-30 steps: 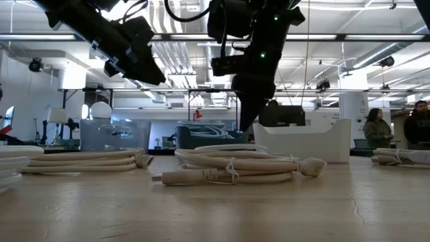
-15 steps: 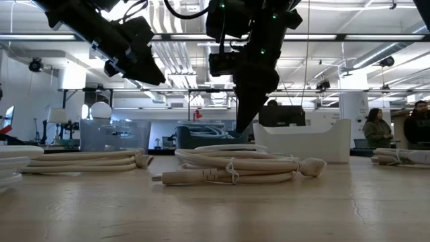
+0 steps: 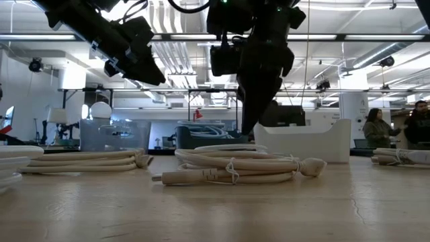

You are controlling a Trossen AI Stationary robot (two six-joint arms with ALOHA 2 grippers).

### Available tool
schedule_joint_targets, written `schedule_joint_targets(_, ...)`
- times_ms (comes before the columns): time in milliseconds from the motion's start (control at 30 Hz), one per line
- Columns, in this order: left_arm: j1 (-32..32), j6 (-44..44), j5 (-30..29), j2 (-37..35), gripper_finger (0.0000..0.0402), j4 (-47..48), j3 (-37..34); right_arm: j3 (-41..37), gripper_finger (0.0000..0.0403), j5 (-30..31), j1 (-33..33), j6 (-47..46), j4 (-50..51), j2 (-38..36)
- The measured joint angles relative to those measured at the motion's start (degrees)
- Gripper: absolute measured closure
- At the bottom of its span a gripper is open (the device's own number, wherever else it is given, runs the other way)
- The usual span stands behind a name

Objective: Sort HDMI cables
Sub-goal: Put the top white HDMI cable into the white bin

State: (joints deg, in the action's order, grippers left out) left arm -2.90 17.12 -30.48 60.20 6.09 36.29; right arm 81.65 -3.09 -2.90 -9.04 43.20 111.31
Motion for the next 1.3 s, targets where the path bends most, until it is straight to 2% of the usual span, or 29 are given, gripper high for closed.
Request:
schedule_joint_targets(133, 0.00, 0.00, 0.00, 0.00, 0.0239, 0.00, 0.00, -1.03, 0.0254, 0.95, 0.10, 0.21, -0.21, -0.02)
schedule_joint_targets(267, 0.00, 0.00, 0.00, -0.02, 0.0239, 0.00, 0.00, -2.49, 0.0243, 4.96, 0.00, 2.51, -0.28, -0.02)
schedule_joint_targets(567, 0.02, 0.02, 0.00, 0.00, 0.0239, 0.00, 0.00, -6.84, 0.0227, 3.59, 0.15, 5.19, -3.44, -0.02)
schedule_joint_targets(867, 0.04, 0.00, 0.00, -0.02, 0.0239, 0.00, 0.00, -10.53, 0.0227, 1.55, -0.11, 11.46, -4.00, -0.22)
schedule_joint_targets(1067, 0.04, 0.00, 0.00, -0.02, 0.0239, 0.00, 0.00, -13.16, 0.0228, 1.50, -0.13, 17.03, -8.16, -0.31)
schedule_joint_targets(1300, 0.04, 0.00, 0.00, -0.02, 0.0239, -0.02, 0.00, -15.50, 0.0254, 2.19, -0.15, 19.78, -11.86, -0.41)
